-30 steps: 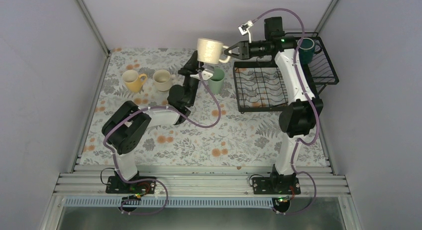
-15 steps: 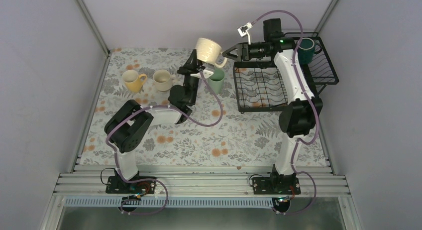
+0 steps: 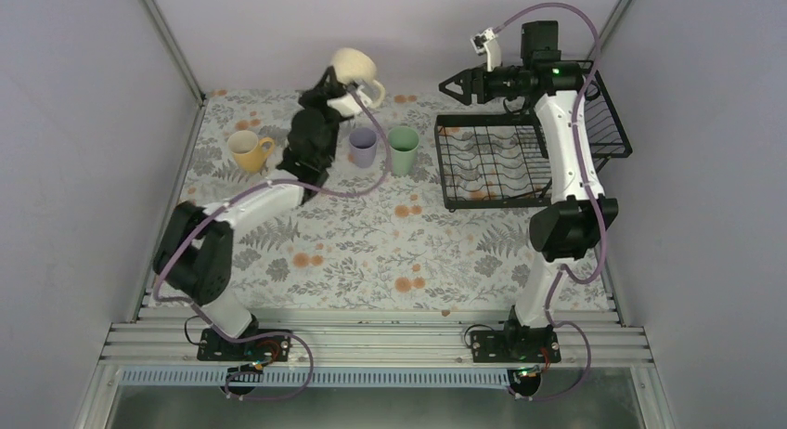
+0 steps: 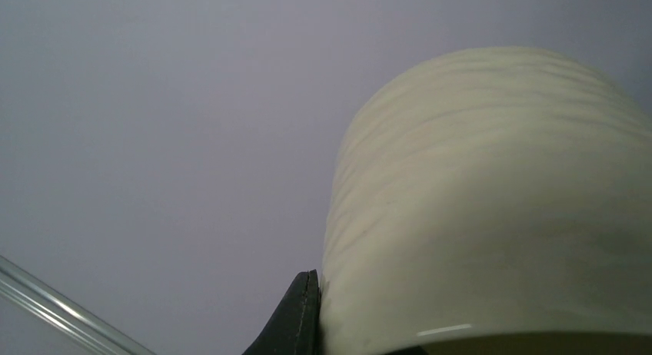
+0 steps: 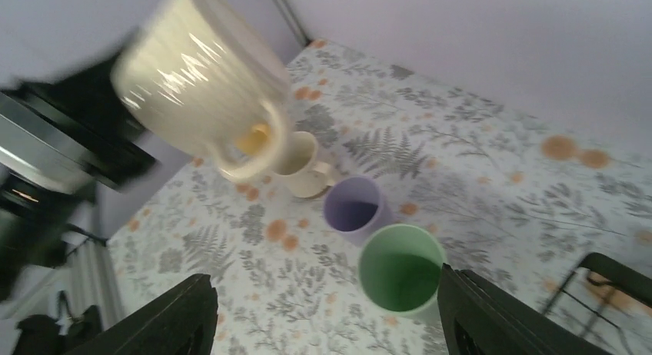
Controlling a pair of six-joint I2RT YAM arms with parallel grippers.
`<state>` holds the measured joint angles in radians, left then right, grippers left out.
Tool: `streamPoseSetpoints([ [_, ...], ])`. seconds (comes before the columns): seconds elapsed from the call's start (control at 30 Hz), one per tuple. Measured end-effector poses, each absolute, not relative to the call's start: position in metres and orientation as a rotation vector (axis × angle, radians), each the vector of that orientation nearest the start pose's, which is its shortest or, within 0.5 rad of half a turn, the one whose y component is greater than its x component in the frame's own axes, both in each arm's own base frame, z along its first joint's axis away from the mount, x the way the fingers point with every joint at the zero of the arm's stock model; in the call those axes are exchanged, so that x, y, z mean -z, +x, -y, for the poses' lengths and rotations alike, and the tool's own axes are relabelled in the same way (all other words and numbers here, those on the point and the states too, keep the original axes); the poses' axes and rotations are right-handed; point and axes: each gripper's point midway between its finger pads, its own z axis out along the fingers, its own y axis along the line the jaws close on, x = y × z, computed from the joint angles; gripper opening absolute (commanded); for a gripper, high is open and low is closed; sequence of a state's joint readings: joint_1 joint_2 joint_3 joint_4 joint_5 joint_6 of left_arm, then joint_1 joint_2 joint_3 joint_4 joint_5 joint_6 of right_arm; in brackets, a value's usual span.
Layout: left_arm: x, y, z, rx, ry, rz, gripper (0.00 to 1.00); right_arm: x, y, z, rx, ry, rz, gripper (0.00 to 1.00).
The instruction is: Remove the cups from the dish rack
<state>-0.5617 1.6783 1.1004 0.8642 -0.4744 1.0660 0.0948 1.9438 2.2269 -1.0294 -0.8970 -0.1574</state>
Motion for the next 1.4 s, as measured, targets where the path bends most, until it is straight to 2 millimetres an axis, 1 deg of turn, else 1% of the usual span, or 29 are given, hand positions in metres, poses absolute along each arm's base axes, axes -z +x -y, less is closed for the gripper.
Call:
streamPoseSetpoints([
  [0.03,-0.367,0.47,0.196,-0.73,0.653,-1.201,0.02,-0.362,0.456,-0.173,-0.954,-0.7,-2.05,0.75],
  [0.13,-0.415,0.476,0.173,-0.699,0.65,-1.248,0.02,-0.353,0.46,-0.165,-0.859,-0.697,-2.086,0.75],
  [0.2,-0.449,0.482,0.155,-0.673,0.657,-1.295,0.02,-0.345,0.462,-0.158,-0.788,-0.704,-2.119,0.75],
  [0.27,-0.475,0.482,0.136,-0.655,0.67,-1.339,0.02,-0.338,0.463,-0.152,-0.72,-0.715,-2.149,0.75],
  [0.33,-0.485,0.477,0.116,-0.665,0.708,-1.399,0.02,-0.33,0.464,-0.144,-0.643,-0.729,-2.179,0.75],
  [0.37,-0.483,0.473,0.106,-0.675,0.728,-1.435,0.02,-0.327,0.465,-0.14,-0.607,-0.731,-2.191,0.75],
  [0.4,-0.474,0.466,0.094,-0.686,0.769,-1.487,0.02,-0.324,0.466,-0.135,-0.566,-0.734,-2.201,0.76],
  [0.47,-0.448,0.456,0.078,-0.7,0.858,-1.584,0.02,-0.318,0.464,-0.128,-0.503,-0.737,-2.222,0.76],
  [0.5,-0.433,0.451,0.07,-0.707,0.908,-1.632,0.02,-0.318,0.462,-0.125,-0.476,-0.738,-2.227,0.76],
  [0.53,-0.412,0.444,0.063,-0.705,0.975,-1.694,0.02,-0.319,0.46,-0.122,-0.448,-0.74,-2.227,0.76],
  [0.67,-0.331,0.414,0.036,-0.683,1.231,-1.925,0.02,-0.34,0.454,-0.112,-0.348,-0.741,-2.188,0.76],
  [0.73,-0.297,0.399,0.022,-0.648,1.34,-2.019,0.02,-0.352,0.45,-0.107,-0.303,-0.737,-2.163,0.76],
  [0.77,-0.284,0.392,0.013,-0.633,1.38,-2.06,0.02,-0.357,0.448,-0.106,-0.287,-0.736,-2.153,0.76],
  [0.8,-0.274,0.385,0.004,-0.621,1.408,-2.095,0.02,-0.361,0.446,-0.104,-0.276,-0.734,-2.145,0.76],
  [0.87,-0.259,0.372,-0.023,-0.598,1.436,-2.167,0.02,-0.367,0.443,-0.103,-0.261,-0.734,-2.133,0.76],
  [0.97,-0.249,0.354,-0.063,-0.588,1.432,-2.246,0.02,-0.371,0.441,-0.102,-0.25,-0.737,-2.123,0.76],
  [1.03,-0.243,0.345,-0.078,-0.578,1.445,-2.276,0.02,-0.371,0.441,-0.102,-0.25,-0.737,-2.123,0.76],
  [1.07,-0.237,0.341,-0.078,-0.555,1.474,-2.276,0.02,-0.371,0.441,-0.102,-0.25,-0.737,-2.123,0.76],
  [1.1,-0.231,0.336,-0.086,-0.536,1.475,-2.301,0.02,-0.371,0.441,-0.102,-0.25,-0.737,-2.123,0.76],
  [1.13,-0.225,0.332,-0.087,-0.513,1.493,-2.31,0.02,-0.371,0.441,-0.102,-0.251,-0.737,-2.123,0.76],
  [1.27,-0.194,0.323,-0.079,-0.379,1.564,-2.347,0.02,-0.373,0.44,-0.102,-0.257,-0.729,-2.123,0.76],
  [1.4,-0.166,0.317,-0.073,-0.298,1.59,-2.375,0.02,-0.375,0.439,-0.103,-0.263,-0.722,-2.119,0.76],
])
